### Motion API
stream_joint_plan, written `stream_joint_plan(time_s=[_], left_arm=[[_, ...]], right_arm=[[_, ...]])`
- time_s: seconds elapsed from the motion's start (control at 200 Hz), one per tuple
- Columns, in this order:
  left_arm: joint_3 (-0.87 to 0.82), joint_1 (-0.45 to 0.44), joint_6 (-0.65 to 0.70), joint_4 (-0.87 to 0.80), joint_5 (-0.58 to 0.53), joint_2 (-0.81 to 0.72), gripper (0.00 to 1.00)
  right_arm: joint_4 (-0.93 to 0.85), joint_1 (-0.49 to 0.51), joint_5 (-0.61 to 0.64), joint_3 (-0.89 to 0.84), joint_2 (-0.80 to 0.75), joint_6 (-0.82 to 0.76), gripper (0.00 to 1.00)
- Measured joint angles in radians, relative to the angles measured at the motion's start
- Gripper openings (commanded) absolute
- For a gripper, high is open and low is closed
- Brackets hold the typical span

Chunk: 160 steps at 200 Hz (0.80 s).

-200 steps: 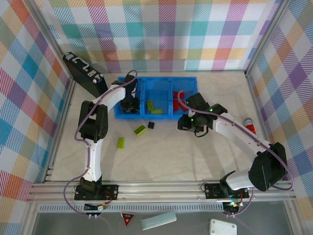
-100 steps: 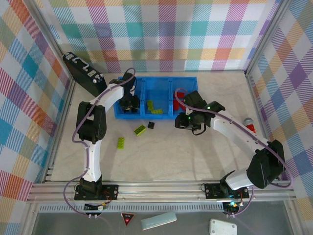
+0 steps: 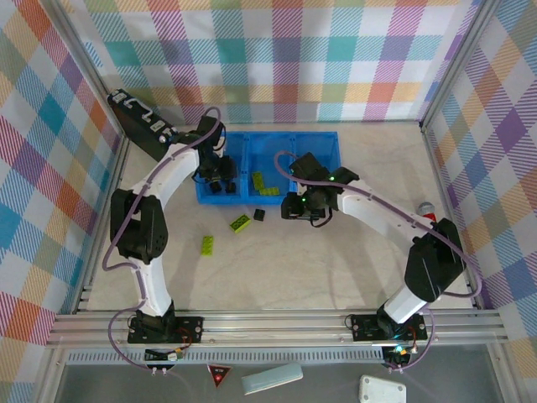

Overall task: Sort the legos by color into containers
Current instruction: Pick up the lego from the center of the table.

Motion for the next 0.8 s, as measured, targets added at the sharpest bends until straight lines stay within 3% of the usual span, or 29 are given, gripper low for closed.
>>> stream_joint_plan(time_s=[0.535,0.8], left_arm=[[-0.243,0.005,0.002,-0.018,-0.009,-0.261,0.45],[-0.266,0.071,0.042,-0.052,-0.020,-0.381,0.45]], right_arm=[[0.016,0.119,0.003,0.140,0.189,0.002,0.46],[0.007,0.196,0.060,0.317,0.386,-0.155,0.54]])
